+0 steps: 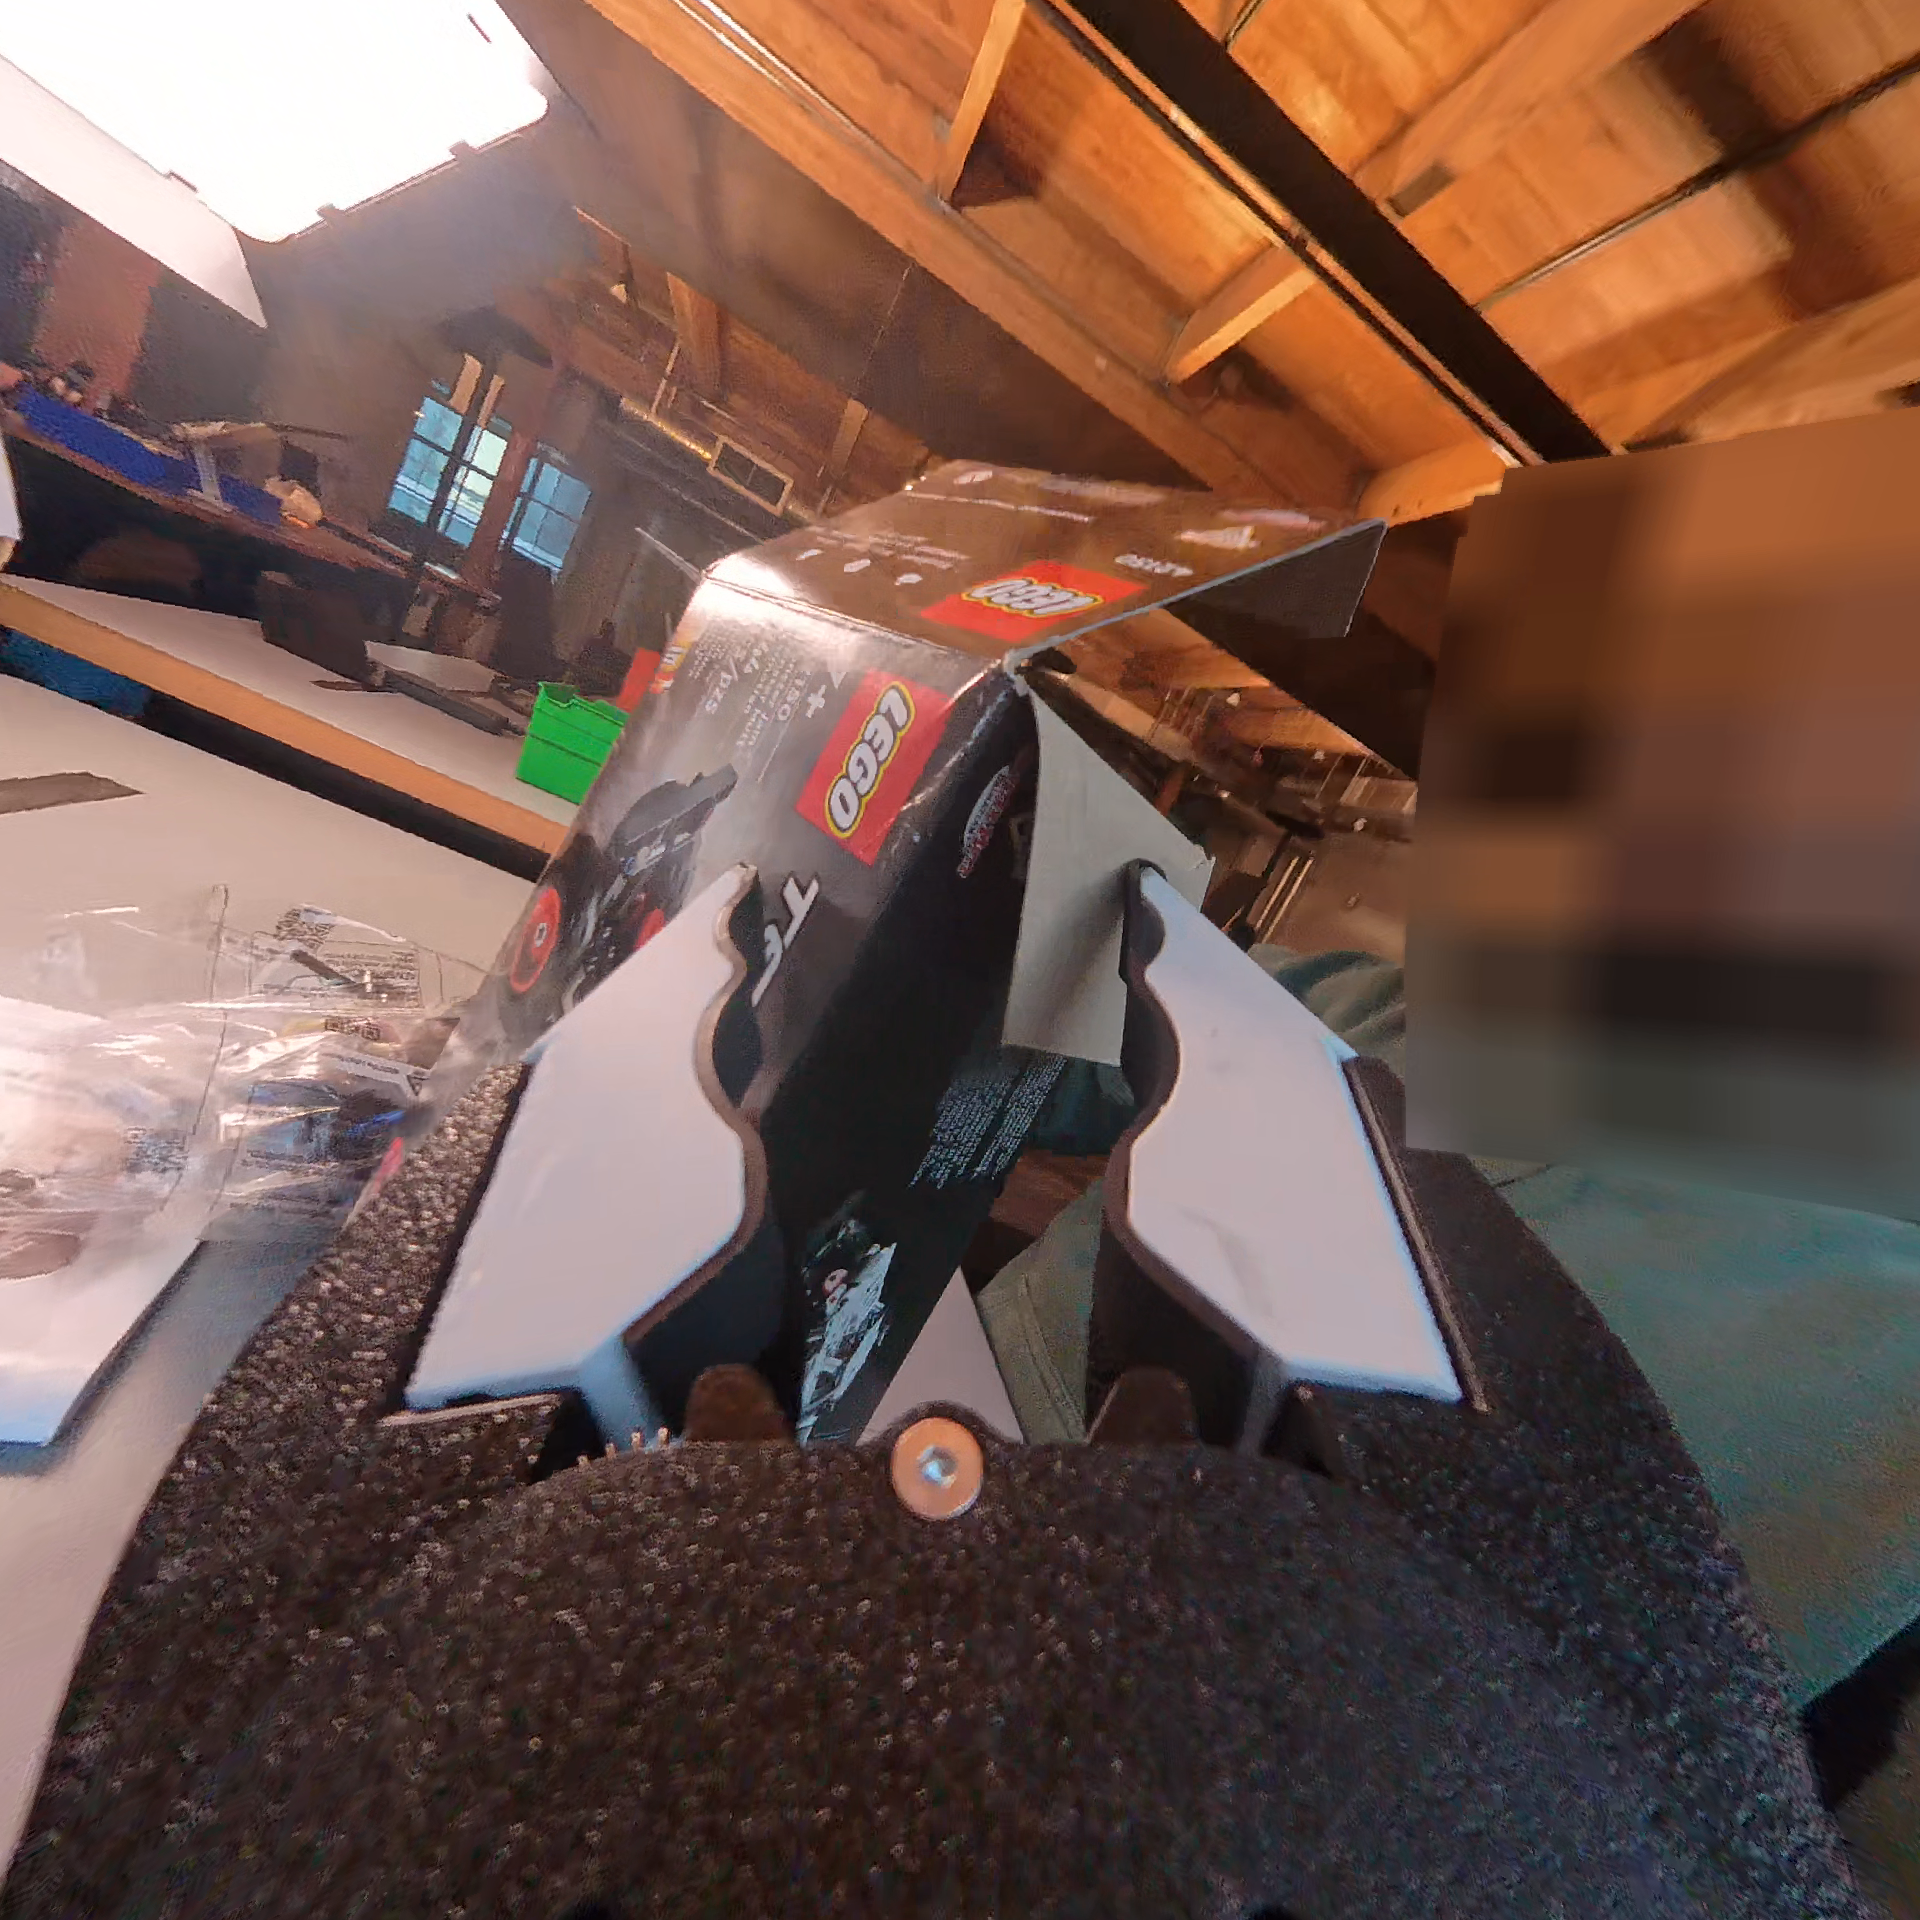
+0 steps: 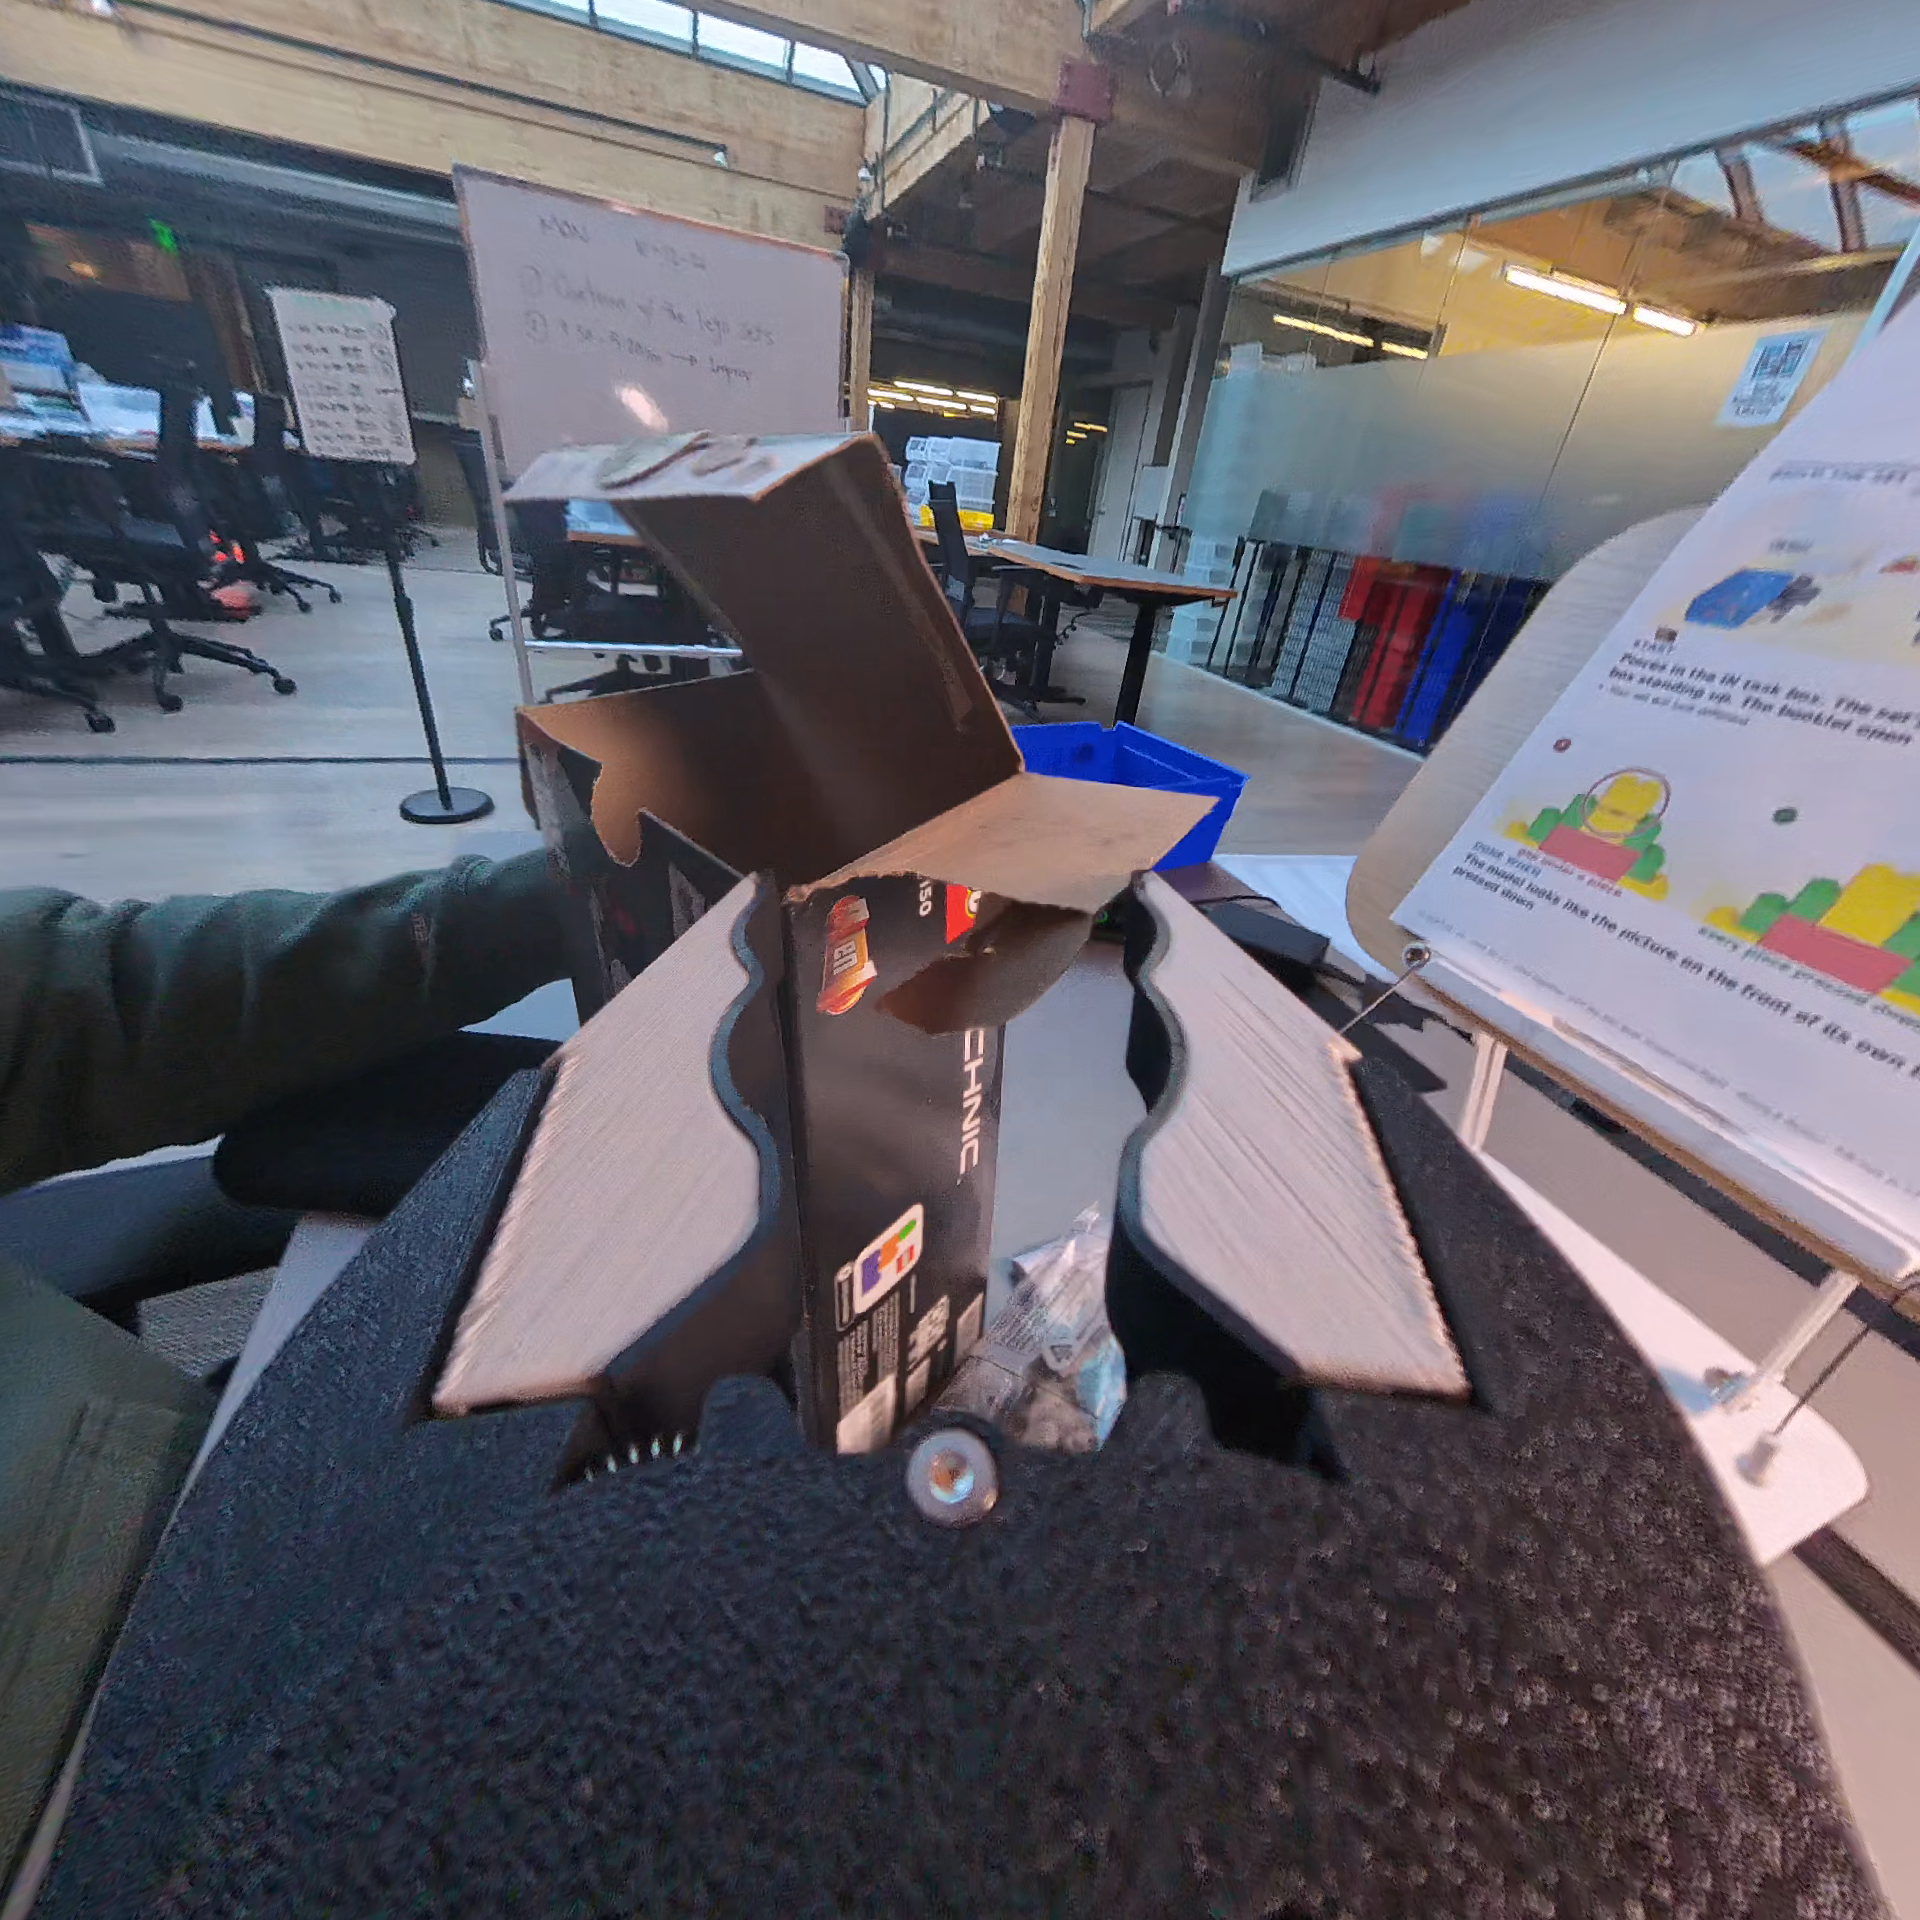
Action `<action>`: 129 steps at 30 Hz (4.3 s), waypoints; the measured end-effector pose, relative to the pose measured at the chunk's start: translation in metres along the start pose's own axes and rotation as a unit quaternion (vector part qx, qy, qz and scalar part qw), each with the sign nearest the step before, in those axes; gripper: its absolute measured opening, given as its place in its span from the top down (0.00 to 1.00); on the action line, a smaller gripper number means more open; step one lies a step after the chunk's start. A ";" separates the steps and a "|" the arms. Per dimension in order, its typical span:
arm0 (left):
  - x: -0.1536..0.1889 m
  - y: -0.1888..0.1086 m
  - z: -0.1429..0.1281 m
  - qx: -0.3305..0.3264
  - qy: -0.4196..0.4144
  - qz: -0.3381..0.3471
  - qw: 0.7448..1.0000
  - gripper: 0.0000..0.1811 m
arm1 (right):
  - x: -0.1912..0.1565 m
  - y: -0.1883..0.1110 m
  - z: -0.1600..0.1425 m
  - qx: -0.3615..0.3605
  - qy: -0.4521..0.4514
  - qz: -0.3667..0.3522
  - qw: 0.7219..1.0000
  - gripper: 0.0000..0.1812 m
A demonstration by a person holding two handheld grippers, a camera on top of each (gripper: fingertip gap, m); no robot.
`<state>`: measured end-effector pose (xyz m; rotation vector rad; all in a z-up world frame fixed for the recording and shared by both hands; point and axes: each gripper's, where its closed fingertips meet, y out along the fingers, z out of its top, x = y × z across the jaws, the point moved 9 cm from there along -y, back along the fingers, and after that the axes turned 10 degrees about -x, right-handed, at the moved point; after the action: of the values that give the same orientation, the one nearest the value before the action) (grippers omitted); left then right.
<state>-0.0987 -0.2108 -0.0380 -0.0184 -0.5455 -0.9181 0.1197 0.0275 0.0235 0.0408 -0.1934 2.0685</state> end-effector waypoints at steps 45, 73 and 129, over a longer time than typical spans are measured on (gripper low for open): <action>0.042 -0.021 0.023 0.026 0.176 0.159 0.971 0.68 | -0.033 0.017 -0.002 -0.088 -0.156 0.012 0.984 0.69; 0.081 0.075 0.121 -0.423 0.162 0.389 0.802 0.97 | 0.020 0.080 0.117 -0.312 -0.087 0.161 0.932 0.97; 0.076 0.131 0.092 -0.596 -0.020 0.256 0.761 0.82 | -0.042 0.103 0.067 -0.484 -0.315 0.232 0.782 0.99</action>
<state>-0.0035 -0.1647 0.1039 -1.2972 0.1059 -0.5817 0.0468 -0.0678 0.0722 0.0546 -1.8142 2.1040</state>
